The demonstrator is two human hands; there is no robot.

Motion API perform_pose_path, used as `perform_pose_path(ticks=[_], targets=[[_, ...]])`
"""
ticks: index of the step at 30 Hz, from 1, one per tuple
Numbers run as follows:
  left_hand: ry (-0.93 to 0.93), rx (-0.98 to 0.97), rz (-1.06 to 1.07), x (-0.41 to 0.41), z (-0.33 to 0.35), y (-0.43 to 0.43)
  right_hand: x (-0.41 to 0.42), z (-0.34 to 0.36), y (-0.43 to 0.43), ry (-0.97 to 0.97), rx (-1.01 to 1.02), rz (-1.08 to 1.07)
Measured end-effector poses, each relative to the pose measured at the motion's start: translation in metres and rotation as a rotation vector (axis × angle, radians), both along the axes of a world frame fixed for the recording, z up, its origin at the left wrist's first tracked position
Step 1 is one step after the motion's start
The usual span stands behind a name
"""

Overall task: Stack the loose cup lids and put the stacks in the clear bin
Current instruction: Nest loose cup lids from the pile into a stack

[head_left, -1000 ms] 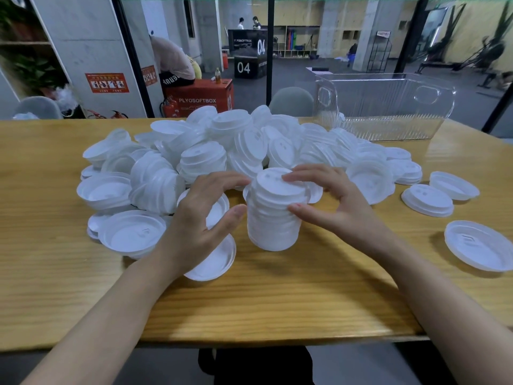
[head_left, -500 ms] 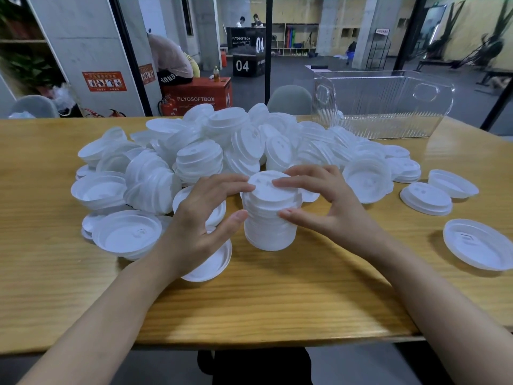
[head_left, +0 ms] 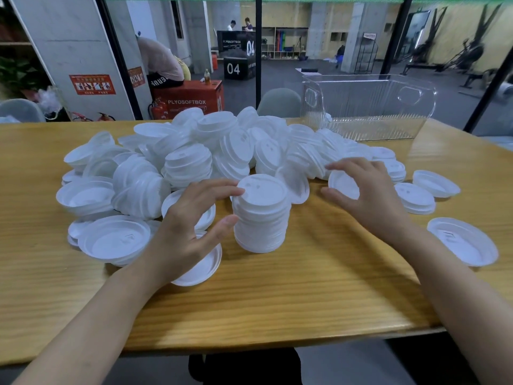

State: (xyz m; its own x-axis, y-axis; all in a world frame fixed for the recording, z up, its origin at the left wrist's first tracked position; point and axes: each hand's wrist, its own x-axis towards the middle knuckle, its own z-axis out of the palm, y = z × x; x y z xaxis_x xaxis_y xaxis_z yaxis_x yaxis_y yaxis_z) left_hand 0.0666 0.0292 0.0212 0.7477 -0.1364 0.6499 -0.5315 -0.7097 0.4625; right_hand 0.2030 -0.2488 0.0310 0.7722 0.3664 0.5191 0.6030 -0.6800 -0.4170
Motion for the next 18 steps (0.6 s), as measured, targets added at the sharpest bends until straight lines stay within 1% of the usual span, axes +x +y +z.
perform_pose_path(ticks=[2,4,10,11,13,15,16,18], targets=[[-0.002,0.004,-0.001,0.000,0.000,0.000,0.003,-0.009,-0.006,0.034,-0.175,-0.131],[-0.002,0.007,-0.002,0.001,0.000,0.000,0.005,-0.013,-0.006,0.070,-0.298,-0.187],[-0.004,0.010,-0.005,0.001,0.000,0.000,0.014,-0.013,-0.001,-0.064,-0.460,-0.318],[-0.005,0.010,-0.006,0.001,0.000,-0.001,0.015,-0.013,0.000,-0.079,-0.459,-0.327],[-0.005,0.011,-0.007,0.000,0.000,-0.001,0.014,-0.016,-0.001,-0.126,-0.364,-0.294],[-0.006,0.013,-0.007,0.000,0.000,-0.001,0.008,-0.016,-0.001,-0.147,-0.114,-0.158],[-0.006,0.013,-0.006,0.000,0.000,-0.001,0.004,-0.016,0.000,-0.093,0.062,-0.055],[-0.006,0.012,-0.006,0.000,0.000,-0.001,-0.004,-0.010,0.003,0.122,0.436,0.132]])
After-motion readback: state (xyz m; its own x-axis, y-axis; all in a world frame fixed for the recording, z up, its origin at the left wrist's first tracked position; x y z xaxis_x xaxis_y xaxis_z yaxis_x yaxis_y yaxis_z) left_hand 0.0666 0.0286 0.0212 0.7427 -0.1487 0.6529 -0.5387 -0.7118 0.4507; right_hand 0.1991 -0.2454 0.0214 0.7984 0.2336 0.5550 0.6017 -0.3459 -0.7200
